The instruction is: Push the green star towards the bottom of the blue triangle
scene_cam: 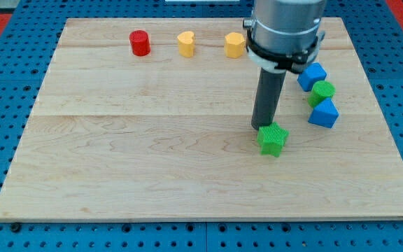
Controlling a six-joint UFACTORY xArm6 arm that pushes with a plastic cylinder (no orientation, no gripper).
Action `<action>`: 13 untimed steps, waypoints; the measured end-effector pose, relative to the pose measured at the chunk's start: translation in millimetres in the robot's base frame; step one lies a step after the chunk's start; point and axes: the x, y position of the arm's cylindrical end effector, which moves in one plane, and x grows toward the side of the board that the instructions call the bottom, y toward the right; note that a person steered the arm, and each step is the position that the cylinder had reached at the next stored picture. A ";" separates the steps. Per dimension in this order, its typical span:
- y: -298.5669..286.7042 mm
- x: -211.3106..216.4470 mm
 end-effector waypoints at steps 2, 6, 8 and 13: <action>-66.6 7.6; 9.4 20.0; -37.5 13.1; 2.0 53.6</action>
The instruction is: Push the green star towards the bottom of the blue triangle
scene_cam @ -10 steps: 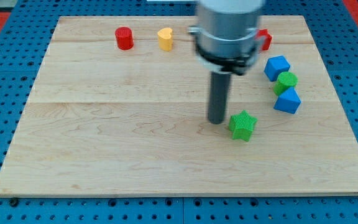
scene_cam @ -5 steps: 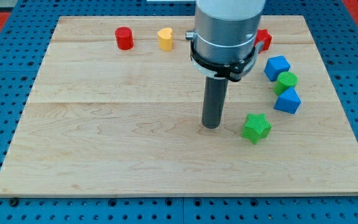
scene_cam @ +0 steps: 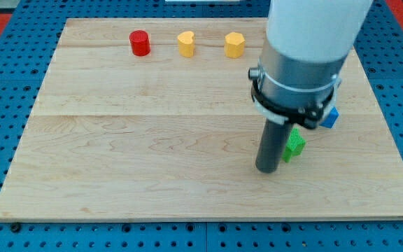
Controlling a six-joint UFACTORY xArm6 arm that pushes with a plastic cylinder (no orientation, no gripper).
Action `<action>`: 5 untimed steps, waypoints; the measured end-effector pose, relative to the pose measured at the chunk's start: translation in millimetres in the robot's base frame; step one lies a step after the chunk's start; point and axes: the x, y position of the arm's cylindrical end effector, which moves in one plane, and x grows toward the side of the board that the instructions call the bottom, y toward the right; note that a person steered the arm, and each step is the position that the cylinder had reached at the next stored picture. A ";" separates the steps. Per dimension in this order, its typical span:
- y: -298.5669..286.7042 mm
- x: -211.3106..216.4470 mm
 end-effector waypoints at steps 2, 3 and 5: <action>63.3 -27.1; 42.0 -22.5; 90.5 -20.9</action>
